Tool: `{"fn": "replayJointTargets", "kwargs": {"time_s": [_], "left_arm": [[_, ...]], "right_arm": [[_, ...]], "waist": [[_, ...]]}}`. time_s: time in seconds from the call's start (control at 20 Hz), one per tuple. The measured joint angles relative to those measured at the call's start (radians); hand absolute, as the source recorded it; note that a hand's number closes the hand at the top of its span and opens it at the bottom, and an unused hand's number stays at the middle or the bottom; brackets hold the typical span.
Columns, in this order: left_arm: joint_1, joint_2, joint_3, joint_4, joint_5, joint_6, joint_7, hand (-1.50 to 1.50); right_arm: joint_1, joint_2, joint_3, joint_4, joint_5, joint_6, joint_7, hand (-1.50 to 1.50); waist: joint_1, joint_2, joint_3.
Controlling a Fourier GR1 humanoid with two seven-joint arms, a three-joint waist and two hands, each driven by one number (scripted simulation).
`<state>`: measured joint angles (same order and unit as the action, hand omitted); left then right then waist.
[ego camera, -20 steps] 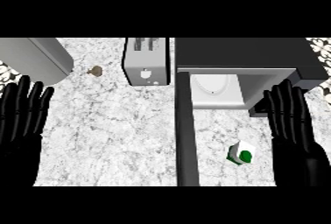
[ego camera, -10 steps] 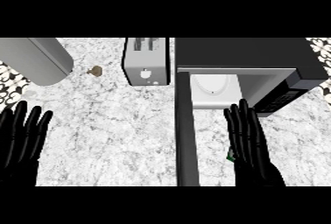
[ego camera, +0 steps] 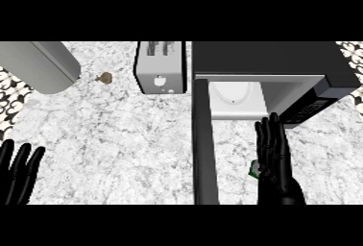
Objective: Pick up the milk, place it into the microwave and close the microwave
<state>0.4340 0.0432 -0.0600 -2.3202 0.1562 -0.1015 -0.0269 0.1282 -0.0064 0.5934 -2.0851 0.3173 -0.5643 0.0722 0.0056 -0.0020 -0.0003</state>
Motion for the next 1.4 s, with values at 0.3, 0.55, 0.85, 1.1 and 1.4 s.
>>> {"fn": "replayJointTargets", "kwargs": {"time_s": [0.3,0.55,0.85,1.1,1.4], "left_arm": [[0.037,0.004,0.043,0.008,0.041,-0.049,-0.038,-1.5],[0.108,-0.011,0.035,0.026,0.025,-0.09,-0.113,-1.5],[0.121,-0.013,0.05,0.01,0.043,-0.108,-0.106,-1.5],[0.127,-0.022,0.048,-0.009,0.038,-0.108,-0.093,-1.5],[0.147,-0.02,0.077,-0.008,0.058,-0.14,-0.111,-1.5]], "right_arm": [[0.037,-0.026,-0.068,0.039,-0.081,-0.011,-0.063,-1.5],[0.059,-0.037,-0.164,0.106,-0.195,0.018,-0.152,-1.5],[0.129,-0.041,-0.232,0.2,-0.284,0.044,-0.292,-1.5],[0.189,-0.055,-0.291,0.265,-0.352,0.082,-0.401,-1.5],[0.209,-0.062,-0.358,0.4,-0.417,0.149,-0.532,-1.5]], "waist": [[-0.001,0.0,0.0],[0.0,-0.001,0.0],[-0.002,-0.001,0.0],[-0.003,-0.001,0.0],[-0.002,0.0,0.001]]}}
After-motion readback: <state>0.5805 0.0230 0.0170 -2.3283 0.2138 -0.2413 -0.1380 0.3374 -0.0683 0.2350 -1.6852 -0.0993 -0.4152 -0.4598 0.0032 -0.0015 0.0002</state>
